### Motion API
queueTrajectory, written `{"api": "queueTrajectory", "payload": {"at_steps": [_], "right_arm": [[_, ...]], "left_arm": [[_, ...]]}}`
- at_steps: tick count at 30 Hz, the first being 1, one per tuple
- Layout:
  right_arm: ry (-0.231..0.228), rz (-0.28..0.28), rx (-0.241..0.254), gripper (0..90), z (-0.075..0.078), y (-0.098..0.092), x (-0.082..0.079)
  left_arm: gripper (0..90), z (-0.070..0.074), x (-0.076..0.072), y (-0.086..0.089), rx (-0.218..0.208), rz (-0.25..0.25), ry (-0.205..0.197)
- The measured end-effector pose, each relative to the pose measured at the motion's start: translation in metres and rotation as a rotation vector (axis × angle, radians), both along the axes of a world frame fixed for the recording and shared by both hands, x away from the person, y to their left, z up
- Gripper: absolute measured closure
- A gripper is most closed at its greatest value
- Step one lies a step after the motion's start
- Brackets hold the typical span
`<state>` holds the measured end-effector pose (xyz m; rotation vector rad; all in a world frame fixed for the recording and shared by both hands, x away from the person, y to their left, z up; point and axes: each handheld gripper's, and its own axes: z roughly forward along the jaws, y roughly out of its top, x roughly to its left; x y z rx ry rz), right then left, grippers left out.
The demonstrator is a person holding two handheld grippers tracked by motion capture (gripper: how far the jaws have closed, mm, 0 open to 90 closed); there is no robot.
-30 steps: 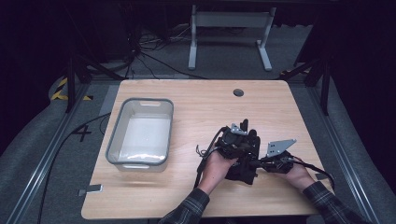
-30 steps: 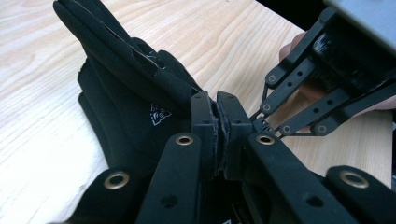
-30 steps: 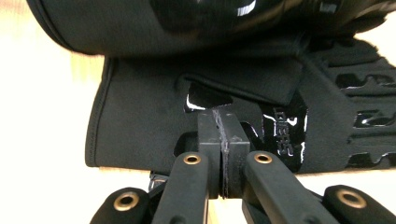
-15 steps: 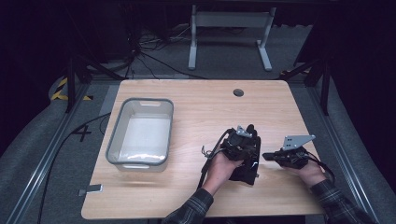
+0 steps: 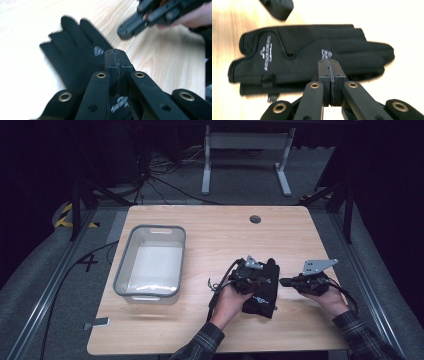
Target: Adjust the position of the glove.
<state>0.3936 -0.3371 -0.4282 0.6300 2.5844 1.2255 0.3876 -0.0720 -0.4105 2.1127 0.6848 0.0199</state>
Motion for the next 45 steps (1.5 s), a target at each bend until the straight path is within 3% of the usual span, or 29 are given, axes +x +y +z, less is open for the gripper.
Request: {"api": "queueTrajectory", "payload": {"at_steps": [3, 8, 12, 14, 20, 30, 45], "right_arm": [[-0.006, 0.010, -0.010, 90.0, 0.001, 0.006, 0.005], [-0.007, 0.012, -0.012, 90.0, 0.002, 0.013, 0.014], [0.004, 0.019, -0.028, 90.0, -0.005, 0.019, 0.022], [0.024, 0.031, -0.062, 90.0, -0.014, 0.024, 0.027], [0.043, 0.045, -0.104, 90.0, -0.022, 0.029, 0.027], [0.050, 0.059, -0.114, 90.0, -0.023, 0.030, 0.020], [0.079, 0.156, -0.112, 90.0, -0.023, 0.040, -0.009]], "left_arm": [[89.6, -0.008, -0.003, 0.009, 0.050, 0.014, 0.007], [89.6, -0.019, -0.001, 0.014, 0.086, 0.027, 0.022], [89.6, -0.028, 0.001, 0.009, 0.118, 0.041, 0.029], [89.6, -0.033, 0.002, 0.005, 0.141, 0.040, 0.035], [89.6, -0.039, 0.003, -0.001, 0.177, 0.041, 0.028], [89.7, -0.041, 0.008, 0.000, 0.186, 0.044, 0.020], [89.7, -0.040, 0.015, 0.004, 0.195, 0.053, 0.020]]}}
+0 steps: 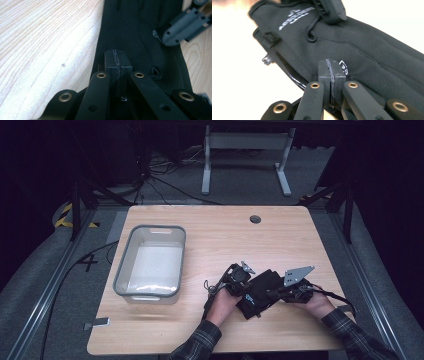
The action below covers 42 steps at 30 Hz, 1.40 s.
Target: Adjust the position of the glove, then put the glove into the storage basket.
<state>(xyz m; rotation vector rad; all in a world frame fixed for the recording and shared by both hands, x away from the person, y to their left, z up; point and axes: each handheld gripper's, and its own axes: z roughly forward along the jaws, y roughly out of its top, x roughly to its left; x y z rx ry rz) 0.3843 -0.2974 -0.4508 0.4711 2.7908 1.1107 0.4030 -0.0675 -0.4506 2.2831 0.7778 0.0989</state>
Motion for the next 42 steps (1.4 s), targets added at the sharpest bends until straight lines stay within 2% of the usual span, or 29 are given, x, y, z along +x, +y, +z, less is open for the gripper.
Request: {"api": "queueTrajectory", "payload": {"at_steps": [3, 6, 9, 13, 16, 18, 20, 22, 26, 30, 32, 33, 36, 38, 39, 42], "right_arm": [[0.002, 0.010, 0.003, 90.0, 0.000, 0.001, -0.003], [-0.004, 0.005, 0.009, 89.9, 0.002, -0.001, -0.004], [-0.018, -0.016, 0.024, 82.2, 0.007, -0.007, -0.006], [-0.042, -0.075, 0.060, 67.9, 0.015, -0.023, -0.011], [-0.049, -0.114, 0.061, 60.4, 0.016, -0.036, -0.015], [-0.059, -0.145, 0.057, 55.8, 0.016, -0.046, -0.020], [-0.056, -0.161, 0.056, 53.2, 0.016, -0.051, -0.022], [-0.049, -0.204, 0.061, 47.1, 0.014, -0.066, -0.029], [-0.027, -0.267, 0.070, 38.8, 0.007, -0.088, -0.038], [-0.052, -0.316, 0.035, 28.1, -0.002, -0.101, -0.045], [-0.053, -0.322, 0.028, 26.4, -0.004, -0.102, -0.046], [-0.046, -0.335, 0.017, 22.7, -0.007, -0.104, -0.045], [-0.045, -0.337, 0.010, 21.3, -0.009, -0.105, -0.044], [-0.048, -0.340, 0.001, 19.8, -0.011, -0.103, -0.043], [-0.049, -0.340, -0.004, 18.0, -0.011, -0.103, -0.043], [-0.050, -0.337, -0.001, 16.9, -0.012, -0.102, -0.043]], "left_arm": [[89.7, 0.001, 0.000, -0.002, 0.014, -0.005, -0.007], [89.6, 0.002, 0.000, 0.000, 0.004, -0.002, -0.004], [87.7, 0.007, -0.001, 0.002, -0.010, -0.008, -0.010], [75.7, 0.013, 0.001, 0.007, -0.029, -0.025, -0.009], [65.3, 0.016, 0.001, 0.010, -0.054, -0.034, -0.016], [56.5, 0.017, 0.001, 0.010, -0.053, -0.036, -0.032], [53.3, 0.016, 0.002, 0.009, -0.056, -0.052, -0.023], [44.3, 0.019, 0.004, 0.007, -0.030, -0.076, -0.016], [35.1, 0.022, 0.007, 0.004, -0.046, -0.101, -0.009], [25.9, 0.021, 0.009, -0.005, -0.034, -0.128, -0.001], [21.7, 0.021, 0.009, -0.007, -0.032, -0.132, 0.003], [19.4, 0.020, 0.009, -0.011, -0.028, -0.138, 0.005], [15.6, 0.017, 0.008, -0.020, -0.018, -0.161, 0.007], [14.1, 0.014, 0.007, -0.024, -0.003, -0.173, 0.010], [14.1, 0.012, 0.008, -0.027, 0.021, -0.179, 0.009], [11.0, 0.007, 0.008, -0.032, 0.040, -0.180, 0.011]]}}
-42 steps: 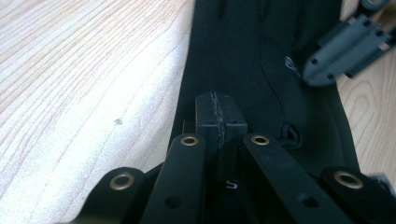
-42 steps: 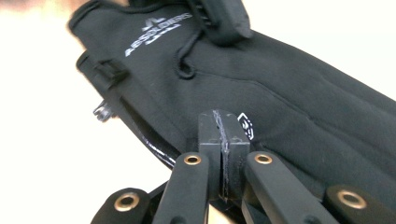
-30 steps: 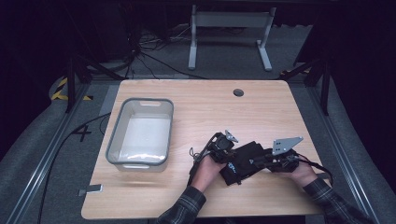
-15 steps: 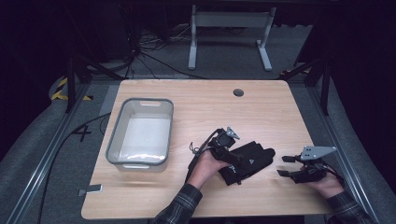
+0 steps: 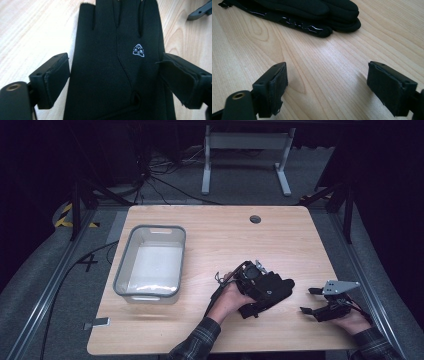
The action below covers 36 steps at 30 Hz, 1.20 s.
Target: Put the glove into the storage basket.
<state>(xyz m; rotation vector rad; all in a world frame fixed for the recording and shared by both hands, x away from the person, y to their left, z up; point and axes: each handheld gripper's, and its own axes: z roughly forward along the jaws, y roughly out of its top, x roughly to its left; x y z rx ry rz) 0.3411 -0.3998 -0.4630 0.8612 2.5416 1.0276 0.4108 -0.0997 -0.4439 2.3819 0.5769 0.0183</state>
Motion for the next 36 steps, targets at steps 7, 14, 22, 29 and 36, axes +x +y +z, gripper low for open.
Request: {"api": "queueTrajectory", "payload": {"at_steps": [7, 14, 22, 29, 36], "right_arm": [[-0.010, 0.002, 0.014, 14.1, -0.002, 0.000, 0.000], [-0.019, 0.005, 0.024, 12.7, -0.004, 0.000, 0.000], [-0.020, 0.006, 0.026, 12.0, -0.004, 0.000, 0.000], [-0.020, 0.006, 0.026, 12.0, -0.004, 0.000, 0.000], [-0.020, 0.005, 0.026, 12.0, -0.004, 0.000, 0.000]], "left_arm": [[7.1, -0.010, -0.003, -0.007, 0.058, -0.018, -0.025], [1.7, -0.014, -0.007, -0.010, 0.071, -0.023, -0.031], [16.8, -0.011, -0.010, -0.009, 0.067, -0.055, -0.043], [48.2, -0.006, -0.013, -0.007, 0.060, -0.100, -0.023], [67.9, -0.002, -0.015, -0.008, 0.071, -0.134, -0.016]]}}
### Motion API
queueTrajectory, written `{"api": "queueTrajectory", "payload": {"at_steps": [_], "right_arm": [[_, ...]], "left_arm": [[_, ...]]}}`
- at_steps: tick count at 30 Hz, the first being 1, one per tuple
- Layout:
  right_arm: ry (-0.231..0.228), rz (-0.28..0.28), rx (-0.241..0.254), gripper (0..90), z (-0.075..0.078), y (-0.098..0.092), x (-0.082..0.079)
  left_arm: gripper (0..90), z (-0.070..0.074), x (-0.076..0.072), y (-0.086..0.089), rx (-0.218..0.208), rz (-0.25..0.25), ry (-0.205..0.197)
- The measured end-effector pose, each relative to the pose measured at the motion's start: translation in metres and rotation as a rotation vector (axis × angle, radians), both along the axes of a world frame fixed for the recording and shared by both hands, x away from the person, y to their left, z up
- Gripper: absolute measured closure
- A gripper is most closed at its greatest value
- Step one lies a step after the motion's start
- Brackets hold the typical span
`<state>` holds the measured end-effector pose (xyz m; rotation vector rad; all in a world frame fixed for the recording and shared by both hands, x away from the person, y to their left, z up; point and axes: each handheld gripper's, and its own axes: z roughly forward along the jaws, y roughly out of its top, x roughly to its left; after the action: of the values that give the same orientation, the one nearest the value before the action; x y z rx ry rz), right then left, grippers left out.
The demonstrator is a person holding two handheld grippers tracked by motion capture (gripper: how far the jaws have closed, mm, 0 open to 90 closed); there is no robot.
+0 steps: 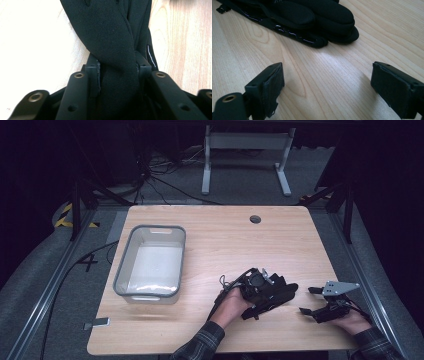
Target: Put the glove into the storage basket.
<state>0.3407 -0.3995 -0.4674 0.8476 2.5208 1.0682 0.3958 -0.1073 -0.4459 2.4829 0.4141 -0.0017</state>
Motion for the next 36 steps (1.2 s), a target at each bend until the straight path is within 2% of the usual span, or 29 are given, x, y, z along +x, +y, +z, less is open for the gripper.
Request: {"api": "queueTrajectory", "payload": {"at_steps": [2, 5, 9, 16, 19, 23, 26, 36], "right_arm": [[0.000, 0.000, 0.000, 11.9, 0.000, 0.000, 0.000], [-0.001, 0.000, 0.000, 11.9, 0.000, 0.000, 0.000], [-0.001, 0.000, 0.000, 11.9, 0.000, 0.000, 0.000], [0.000, -0.001, 0.000, 12.0, 0.000, 0.000, 0.000], [-0.001, -0.001, 0.000, 12.0, 0.000, 0.000, 0.000], [0.000, -0.001, 0.000, 11.9, 0.000, 0.000, 0.000], [0.000, -0.001, 0.001, 12.0, 0.000, 0.000, 0.000], [0.000, -0.002, 0.001, 11.9, 0.000, 0.000, 0.000]], "left_arm": [[68.2, 0.001, 0.000, 0.000, 0.000, 0.000, 0.002], [69.0, 0.002, 0.003, 0.002, -0.021, 0.013, 0.044], [69.5, 0.008, 0.002, 0.005, -0.041, 0.019, 0.063], [69.5, 0.026, 0.001, 0.014, -0.053, 0.037, 0.058], [69.5, 0.032, 0.002, 0.021, -0.075, 0.044, 0.055], [69.4, 0.043, 0.003, 0.029, -0.066, 0.061, 0.043], [69.3, 0.051, 0.004, 0.035, -0.071, 0.075, 0.047], [69.1, 0.074, 0.010, 0.056, -0.080, 0.100, 0.018]]}}
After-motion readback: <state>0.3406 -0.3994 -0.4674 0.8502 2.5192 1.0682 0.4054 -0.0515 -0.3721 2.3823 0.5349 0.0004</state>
